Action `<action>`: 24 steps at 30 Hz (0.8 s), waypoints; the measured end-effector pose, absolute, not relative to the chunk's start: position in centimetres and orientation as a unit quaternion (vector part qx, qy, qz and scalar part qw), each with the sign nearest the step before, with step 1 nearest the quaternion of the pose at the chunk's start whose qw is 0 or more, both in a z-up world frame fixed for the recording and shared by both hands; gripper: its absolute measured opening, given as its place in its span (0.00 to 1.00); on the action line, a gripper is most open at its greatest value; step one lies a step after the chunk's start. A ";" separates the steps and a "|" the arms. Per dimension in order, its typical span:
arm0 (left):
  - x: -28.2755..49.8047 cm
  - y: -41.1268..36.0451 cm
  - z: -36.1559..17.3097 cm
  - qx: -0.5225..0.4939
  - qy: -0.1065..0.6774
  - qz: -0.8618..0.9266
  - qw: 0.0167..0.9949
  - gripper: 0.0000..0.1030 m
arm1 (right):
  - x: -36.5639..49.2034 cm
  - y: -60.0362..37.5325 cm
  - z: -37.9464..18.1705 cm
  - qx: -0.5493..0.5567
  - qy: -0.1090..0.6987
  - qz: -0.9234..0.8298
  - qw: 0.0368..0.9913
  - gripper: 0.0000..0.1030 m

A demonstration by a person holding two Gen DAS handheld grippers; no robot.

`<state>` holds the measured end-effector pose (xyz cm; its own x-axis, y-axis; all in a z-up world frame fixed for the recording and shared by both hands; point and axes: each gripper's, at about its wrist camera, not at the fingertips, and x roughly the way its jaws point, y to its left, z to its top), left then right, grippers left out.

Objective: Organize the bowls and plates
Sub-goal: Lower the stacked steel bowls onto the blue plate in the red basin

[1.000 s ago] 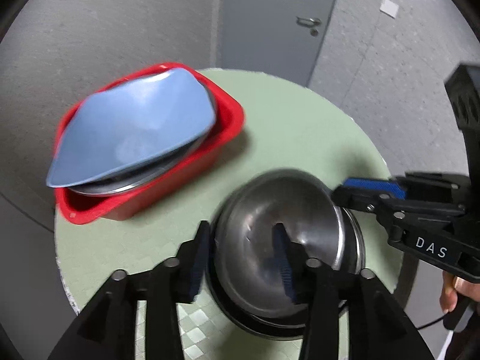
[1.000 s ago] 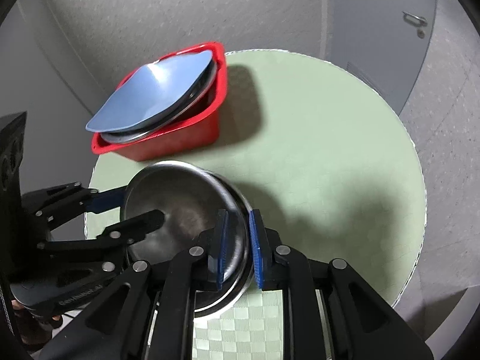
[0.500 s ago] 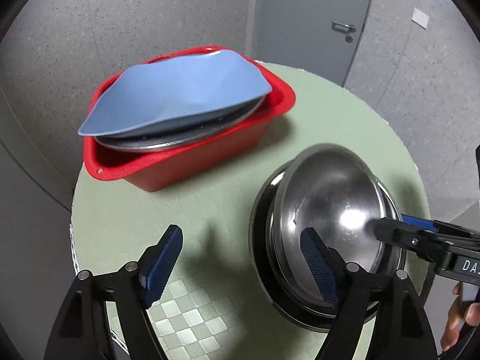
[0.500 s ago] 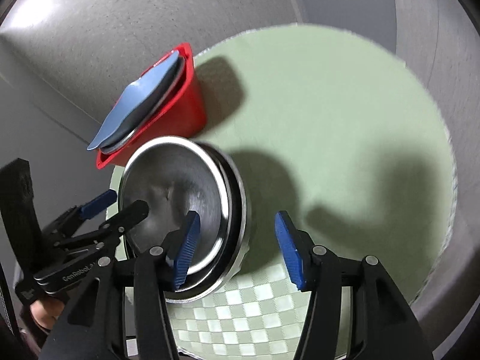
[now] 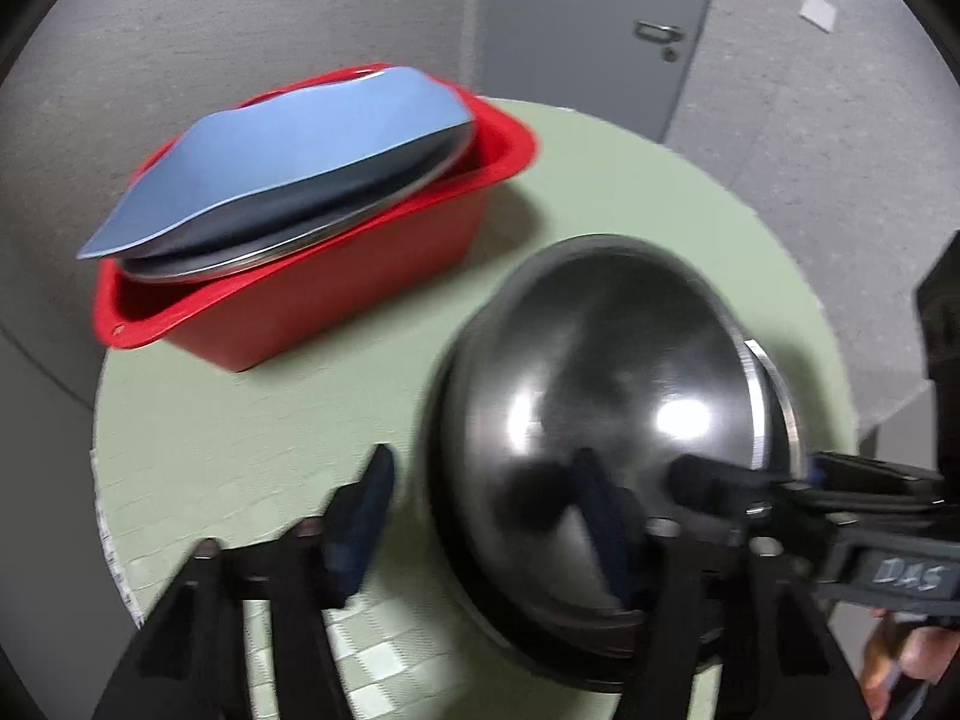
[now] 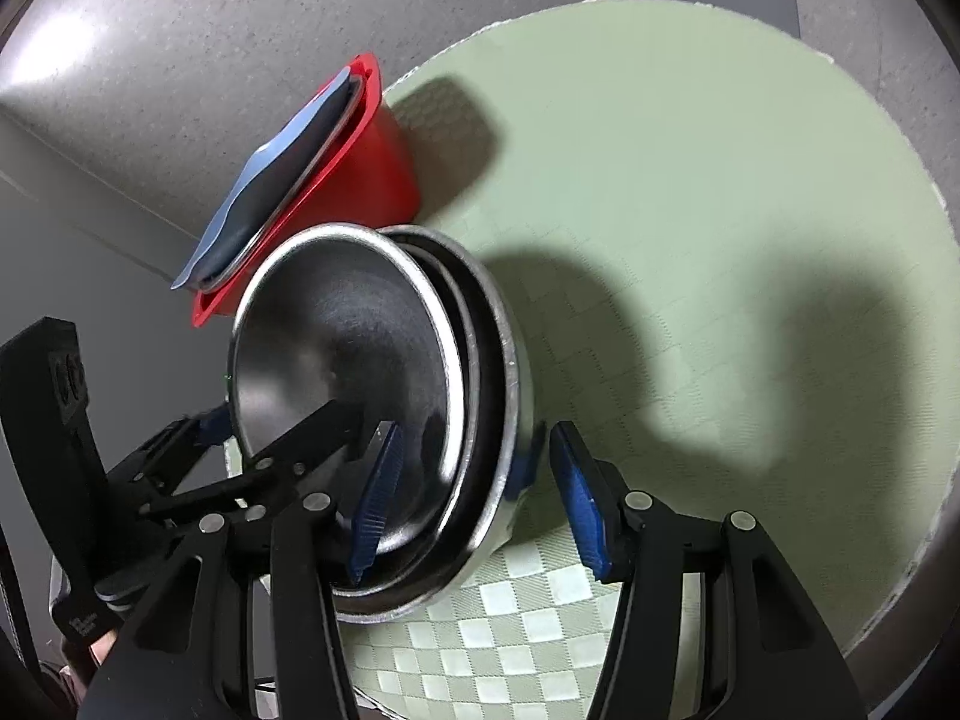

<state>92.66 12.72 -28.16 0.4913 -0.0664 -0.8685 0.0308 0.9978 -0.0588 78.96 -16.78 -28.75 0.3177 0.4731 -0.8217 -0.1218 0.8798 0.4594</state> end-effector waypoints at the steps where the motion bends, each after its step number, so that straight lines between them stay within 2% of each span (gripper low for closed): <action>1: 92.7 12.5 -28.1 -0.011 0.503 -0.027 0.864 0.43 | 79.0 -16.7 -28.9 0.157 0.556 0.186 0.795 0.43; 6: 93.0 12.2 -27.6 -0.012 0.499 -0.040 0.865 0.39 | 78.9 -17.6 -29.2 0.178 0.555 0.178 0.793 0.36; 11: 93.5 12.0 -25.0 -0.008 0.469 -0.052 0.882 0.39 | 78.4 -18.6 -28.0 0.198 0.544 0.175 0.796 0.35; 17: 94.9 13.8 -21.4 -0.023 0.436 -0.058 0.898 0.39 | 79.3 -18.0 -22.9 0.187 0.505 0.178 0.823 0.36; 24: 97.3 20.0 -17.9 -0.063 0.404 -0.044 0.911 0.40 | 83.5 -13.8 -17.1 0.147 0.467 0.191 0.851 0.35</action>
